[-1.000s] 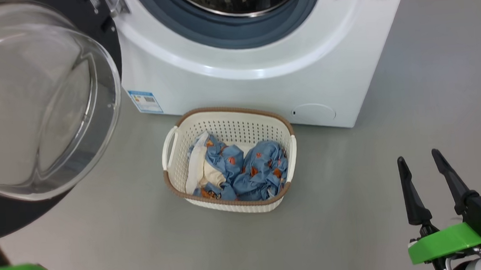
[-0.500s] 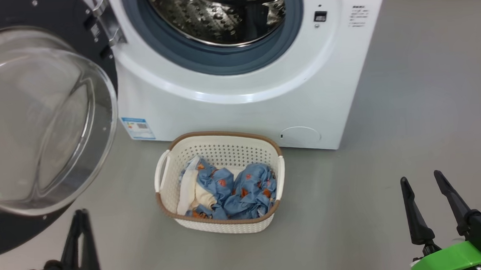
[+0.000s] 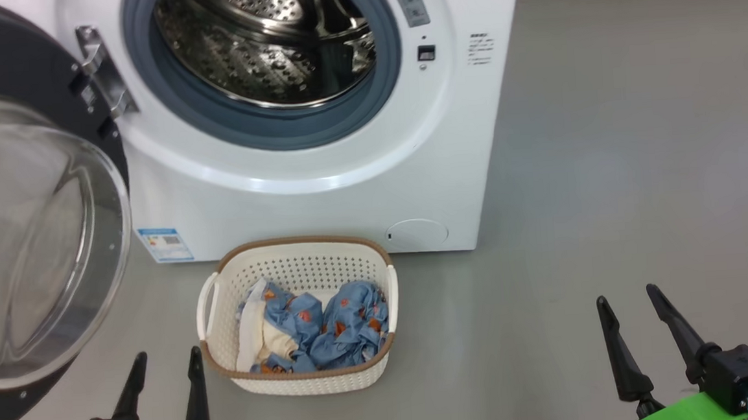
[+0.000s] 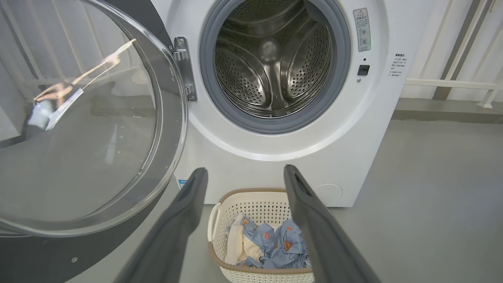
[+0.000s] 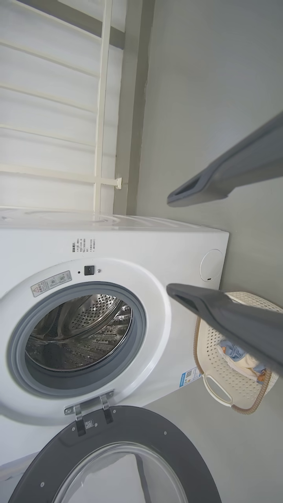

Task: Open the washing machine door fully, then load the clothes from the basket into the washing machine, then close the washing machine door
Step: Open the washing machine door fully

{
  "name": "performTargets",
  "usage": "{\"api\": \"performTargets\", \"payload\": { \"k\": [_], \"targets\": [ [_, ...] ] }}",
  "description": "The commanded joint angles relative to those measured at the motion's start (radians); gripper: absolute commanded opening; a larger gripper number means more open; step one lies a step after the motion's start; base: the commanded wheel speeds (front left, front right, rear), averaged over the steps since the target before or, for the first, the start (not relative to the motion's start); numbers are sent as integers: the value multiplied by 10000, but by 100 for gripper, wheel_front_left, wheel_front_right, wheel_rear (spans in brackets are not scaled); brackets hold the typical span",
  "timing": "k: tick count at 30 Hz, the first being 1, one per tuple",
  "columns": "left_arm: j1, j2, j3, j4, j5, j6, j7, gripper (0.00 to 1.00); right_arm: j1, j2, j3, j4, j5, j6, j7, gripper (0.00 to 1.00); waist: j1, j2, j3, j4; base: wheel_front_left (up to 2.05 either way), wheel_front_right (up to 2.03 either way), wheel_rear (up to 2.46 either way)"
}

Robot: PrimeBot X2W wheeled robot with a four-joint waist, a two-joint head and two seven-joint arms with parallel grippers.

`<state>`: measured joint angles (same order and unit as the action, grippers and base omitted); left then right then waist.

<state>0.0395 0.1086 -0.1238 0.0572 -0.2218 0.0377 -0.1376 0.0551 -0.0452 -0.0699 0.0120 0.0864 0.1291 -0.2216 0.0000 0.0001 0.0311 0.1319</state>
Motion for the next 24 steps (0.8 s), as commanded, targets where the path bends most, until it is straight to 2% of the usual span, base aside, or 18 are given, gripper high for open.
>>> {"api": "performTargets", "payload": {
  "k": [1, 11, 24],
  "targets": [
    [-95, 153, 309, -156, 9, -99, -9, 100, -54, -52, 320, -233, 142, 16, -74, 100, 0, -1, -266, -279, 0, 0, 0],
    [37, 246, 216, 91, -15, -49, 57, 100, 289, -51, 380, -338, 198, 16, -10, 100, 0, -1, -557, -618, 0, 0, 0],
    [67, 312, 92, 156, -2, 72, 52, 100, 337, -51, 318, -407, 194, 16, -5, 100, 0, -1, -695, -645, 0, 0, 0]
  ]
}}
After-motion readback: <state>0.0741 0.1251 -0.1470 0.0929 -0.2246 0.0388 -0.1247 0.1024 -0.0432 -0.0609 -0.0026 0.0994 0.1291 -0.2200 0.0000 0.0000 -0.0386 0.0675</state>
